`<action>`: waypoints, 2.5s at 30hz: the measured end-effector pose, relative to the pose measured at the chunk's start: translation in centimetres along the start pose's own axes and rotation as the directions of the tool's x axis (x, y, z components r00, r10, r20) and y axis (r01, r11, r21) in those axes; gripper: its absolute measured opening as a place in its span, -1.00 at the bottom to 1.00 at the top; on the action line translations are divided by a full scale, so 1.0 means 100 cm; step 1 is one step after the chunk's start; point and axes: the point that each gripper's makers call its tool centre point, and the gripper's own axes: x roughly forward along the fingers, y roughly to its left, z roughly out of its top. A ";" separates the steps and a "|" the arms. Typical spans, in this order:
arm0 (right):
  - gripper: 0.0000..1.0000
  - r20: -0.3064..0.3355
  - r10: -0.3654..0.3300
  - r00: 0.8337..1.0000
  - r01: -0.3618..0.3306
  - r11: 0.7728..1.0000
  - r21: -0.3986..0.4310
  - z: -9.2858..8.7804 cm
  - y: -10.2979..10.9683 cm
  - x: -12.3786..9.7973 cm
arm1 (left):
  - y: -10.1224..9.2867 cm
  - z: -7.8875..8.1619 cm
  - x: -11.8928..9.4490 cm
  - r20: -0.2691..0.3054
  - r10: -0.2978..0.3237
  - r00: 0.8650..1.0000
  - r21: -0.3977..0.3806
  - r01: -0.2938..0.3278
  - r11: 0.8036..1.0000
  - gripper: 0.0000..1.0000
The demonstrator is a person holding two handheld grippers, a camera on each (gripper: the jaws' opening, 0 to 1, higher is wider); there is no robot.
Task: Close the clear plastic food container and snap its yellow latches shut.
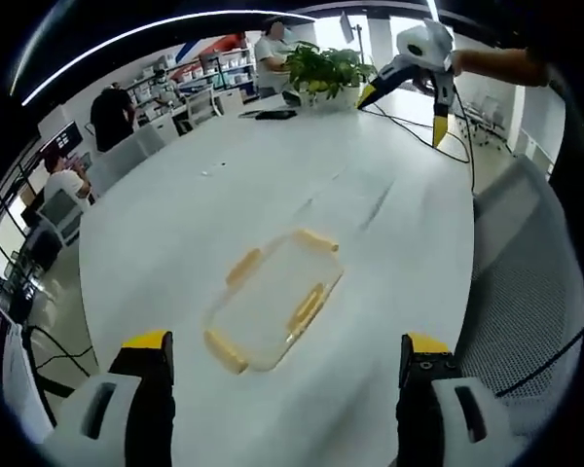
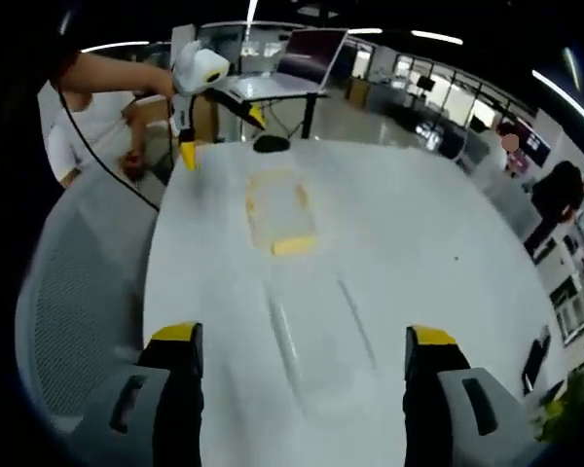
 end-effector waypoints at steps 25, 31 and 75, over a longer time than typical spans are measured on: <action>0.49 -0.087 0.134 0.987 -0.144 0.983 -0.113 0.043 -0.005 0.052 | 0.037 -0.014 0.016 -0.090 -0.124 0.988 0.114 0.134 0.984 0.68; 0.43 -0.097 0.154 0.983 -0.165 0.979 -0.118 0.051 -0.002 0.066 | 0.047 -0.021 0.023 -0.121 -0.147 0.982 0.142 0.163 0.976 0.63; -0.11 -0.187 0.222 0.957 -0.251 0.956 -0.152 0.055 0.017 0.173 | 0.066 -0.058 0.075 -0.247 -0.304 0.920 0.309 0.372 0.876 -0.13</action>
